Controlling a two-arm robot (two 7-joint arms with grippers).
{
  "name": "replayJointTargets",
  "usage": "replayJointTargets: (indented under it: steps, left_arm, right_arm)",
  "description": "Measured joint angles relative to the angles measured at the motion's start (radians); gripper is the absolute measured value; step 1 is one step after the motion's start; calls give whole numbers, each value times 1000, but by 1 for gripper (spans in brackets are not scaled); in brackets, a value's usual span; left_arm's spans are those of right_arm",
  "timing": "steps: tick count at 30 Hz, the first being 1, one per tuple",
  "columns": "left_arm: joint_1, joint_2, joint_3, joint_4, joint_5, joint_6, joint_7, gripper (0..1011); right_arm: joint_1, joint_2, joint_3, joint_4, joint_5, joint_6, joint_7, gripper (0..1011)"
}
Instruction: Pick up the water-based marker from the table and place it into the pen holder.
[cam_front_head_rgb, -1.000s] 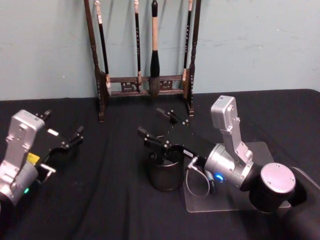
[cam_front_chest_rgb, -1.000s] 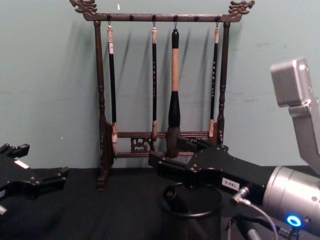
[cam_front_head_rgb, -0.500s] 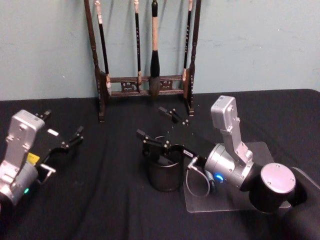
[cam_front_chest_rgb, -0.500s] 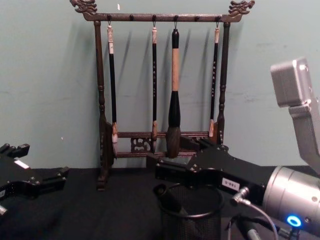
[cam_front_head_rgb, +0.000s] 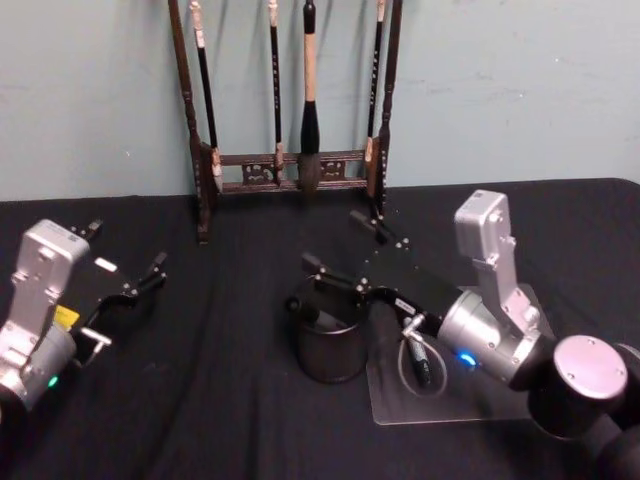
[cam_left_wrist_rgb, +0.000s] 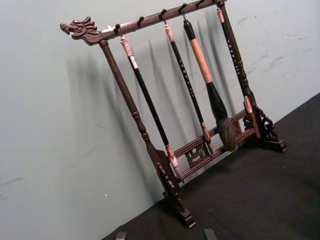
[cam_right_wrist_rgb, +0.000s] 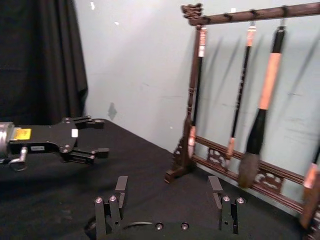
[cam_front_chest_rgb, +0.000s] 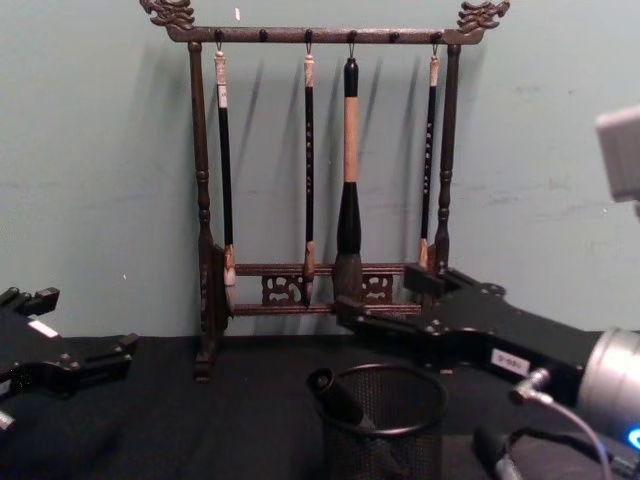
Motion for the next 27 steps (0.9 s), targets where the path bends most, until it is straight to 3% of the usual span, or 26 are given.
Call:
replayJointTargets:
  steps: [8,13,17,27]
  left_arm:
    - [0,0,0,0,0,0,0,1009]
    - [0,0,0,0,0,0,0,1009]
    - [0,0,0,0,0,0,0,1009]
    - [0,0,0,0,0,0,0,1009]
  right_arm:
    - [-65,39,37,-94,-11,37,-62,1002]
    - [-116,51,68,-169,-40,84,-139,1002]
    - [-152,56,93,-217,-77,115,-196,1002]
    - [-203,45,136,-256,-101,149,-242,1002]
